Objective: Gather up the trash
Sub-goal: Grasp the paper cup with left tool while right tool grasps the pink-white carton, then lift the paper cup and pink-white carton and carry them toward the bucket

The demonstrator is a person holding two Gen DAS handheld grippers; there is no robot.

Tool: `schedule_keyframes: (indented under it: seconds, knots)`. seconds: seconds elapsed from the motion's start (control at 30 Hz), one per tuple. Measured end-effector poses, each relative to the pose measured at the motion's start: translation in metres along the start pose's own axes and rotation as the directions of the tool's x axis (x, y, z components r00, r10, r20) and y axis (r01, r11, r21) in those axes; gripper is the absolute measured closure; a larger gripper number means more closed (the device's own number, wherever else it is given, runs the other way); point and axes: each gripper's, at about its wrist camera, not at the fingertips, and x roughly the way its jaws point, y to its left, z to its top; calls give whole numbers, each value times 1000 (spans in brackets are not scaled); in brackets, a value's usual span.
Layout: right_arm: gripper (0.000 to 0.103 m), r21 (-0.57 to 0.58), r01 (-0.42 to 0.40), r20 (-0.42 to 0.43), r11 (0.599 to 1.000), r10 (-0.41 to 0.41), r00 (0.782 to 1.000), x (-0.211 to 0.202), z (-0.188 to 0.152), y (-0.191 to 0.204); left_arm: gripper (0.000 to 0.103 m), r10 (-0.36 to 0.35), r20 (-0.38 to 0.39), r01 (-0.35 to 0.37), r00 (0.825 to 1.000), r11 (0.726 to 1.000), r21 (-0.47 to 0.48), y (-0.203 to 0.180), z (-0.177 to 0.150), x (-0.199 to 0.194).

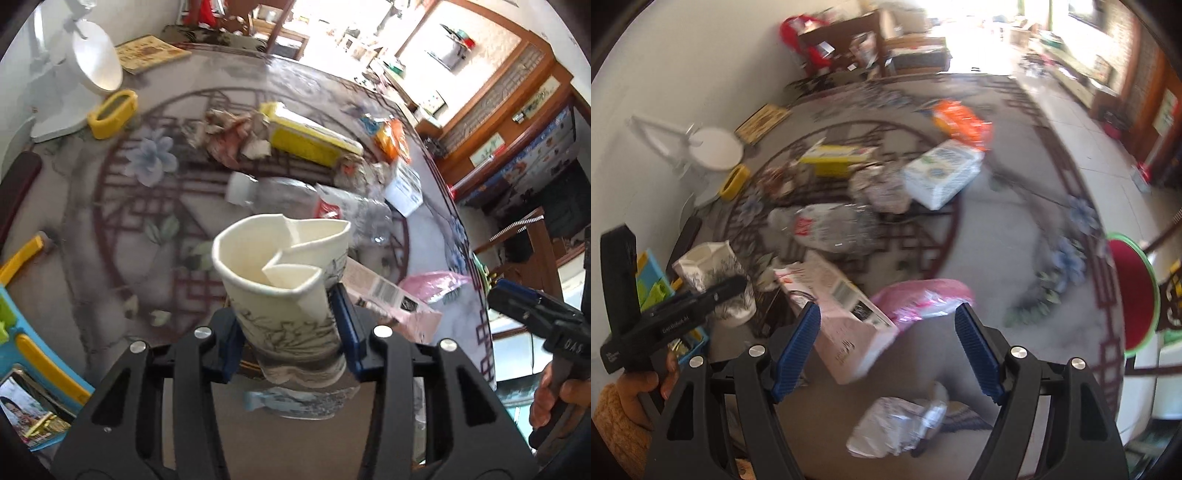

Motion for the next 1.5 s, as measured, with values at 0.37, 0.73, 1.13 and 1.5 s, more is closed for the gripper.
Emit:
schedule_keyframes:
  seconds: [0.37,0.73,1.13,1.5]
  knots:
    - [17,-229,-29,-214,973,-22,977,76,5,51,61,15,-5,-15,1000,997,-81,23,-1,0]
    - [29,-345,-27,-270,938,-72,960,107,-13,74,61,9,-3,-9,1000,993,-118,32,0,3]
    - [84,-216,-135,-177,967,97,979,63,0,61,61,12,-11,-13,1000,995,-102,25,3,5]
    - [87,-104,-161,-28,982,159,987,12,11,32,61,-8,-26,8,1000,1000,-28,-5,10,12]
